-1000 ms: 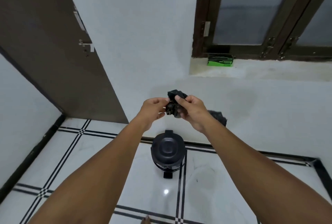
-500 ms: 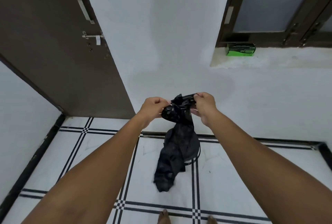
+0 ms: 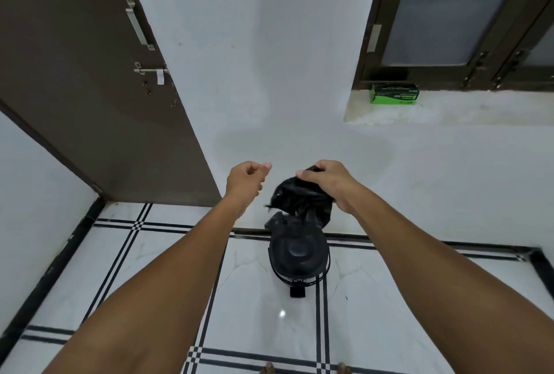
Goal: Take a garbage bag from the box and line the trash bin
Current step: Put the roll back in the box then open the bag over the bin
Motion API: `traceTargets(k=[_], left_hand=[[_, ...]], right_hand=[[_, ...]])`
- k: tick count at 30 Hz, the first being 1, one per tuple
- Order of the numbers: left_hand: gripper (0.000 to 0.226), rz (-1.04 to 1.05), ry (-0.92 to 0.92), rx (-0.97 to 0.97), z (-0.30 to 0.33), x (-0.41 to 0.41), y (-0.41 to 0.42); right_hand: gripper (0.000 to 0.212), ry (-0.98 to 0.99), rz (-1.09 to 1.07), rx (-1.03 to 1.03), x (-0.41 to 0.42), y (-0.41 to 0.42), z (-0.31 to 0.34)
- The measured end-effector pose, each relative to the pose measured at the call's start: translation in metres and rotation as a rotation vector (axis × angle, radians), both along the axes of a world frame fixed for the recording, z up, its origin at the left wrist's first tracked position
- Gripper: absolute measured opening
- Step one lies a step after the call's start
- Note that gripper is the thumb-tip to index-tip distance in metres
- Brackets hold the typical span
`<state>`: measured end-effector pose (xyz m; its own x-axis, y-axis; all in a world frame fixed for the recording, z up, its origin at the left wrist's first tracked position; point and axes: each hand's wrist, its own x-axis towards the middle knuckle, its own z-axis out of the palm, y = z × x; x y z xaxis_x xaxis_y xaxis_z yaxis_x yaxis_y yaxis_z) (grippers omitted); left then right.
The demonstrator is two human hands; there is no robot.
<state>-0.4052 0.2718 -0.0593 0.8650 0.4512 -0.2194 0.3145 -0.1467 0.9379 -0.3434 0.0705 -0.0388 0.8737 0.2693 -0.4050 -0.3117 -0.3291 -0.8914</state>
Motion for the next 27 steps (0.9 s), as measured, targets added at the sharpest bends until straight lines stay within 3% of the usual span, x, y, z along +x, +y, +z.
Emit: traceTargets(k=[2, 5, 8, 10, 14, 18, 21, 24, 27], left_hand=[[0.061, 0.031, -0.015, 0.126, 0.003, -0.001, -0.012], [0.075, -0.131, 0.061, 0.072, 0.012, -0.004, -0.031], [0.063, -0.324, 0.132, 0.075, 0.014, -0.001, -0.045], [0.042, -0.309, 0.115, 0.042, 0.012, 0.003, -0.048], [0.014, -0.186, 0.093, -0.181, 0.009, 0.01, -0.044], [0.016, 0.01, 0.026, -0.516, 0.009, 0.014, -0.04], [0.02, 0.041, -0.074, -0.754, 0.008, 0.014, -0.037], [0.014, 0.022, -0.068, -0.737, 0.005, 0.014, -0.04], [0.024, -0.033, -0.011, -0.551, 0.003, 0.017, -0.044]], right_hand=[[0.033, -0.072, -0.037, -0.057, 0.003, -0.004, -0.004], [0.034, -0.056, -0.071, 0.001, 0.004, -0.004, -0.007], [0.032, -0.001, -0.048, 0.053, 0.001, -0.006, -0.008], [0.033, 0.025, -0.009, 0.084, -0.001, -0.008, -0.008], [0.032, 0.031, -0.008, 0.091, -0.001, -0.01, -0.012], [0.041, -0.216, -0.154, -0.121, 0.004, -0.018, -0.019], [0.043, -0.385, -0.164, -0.299, 0.006, -0.026, -0.026], [0.015, -0.315, -0.131, -0.073, 0.005, -0.027, -0.026], [0.045, -0.095, -0.102, 0.173, 0.003, -0.023, -0.02]])
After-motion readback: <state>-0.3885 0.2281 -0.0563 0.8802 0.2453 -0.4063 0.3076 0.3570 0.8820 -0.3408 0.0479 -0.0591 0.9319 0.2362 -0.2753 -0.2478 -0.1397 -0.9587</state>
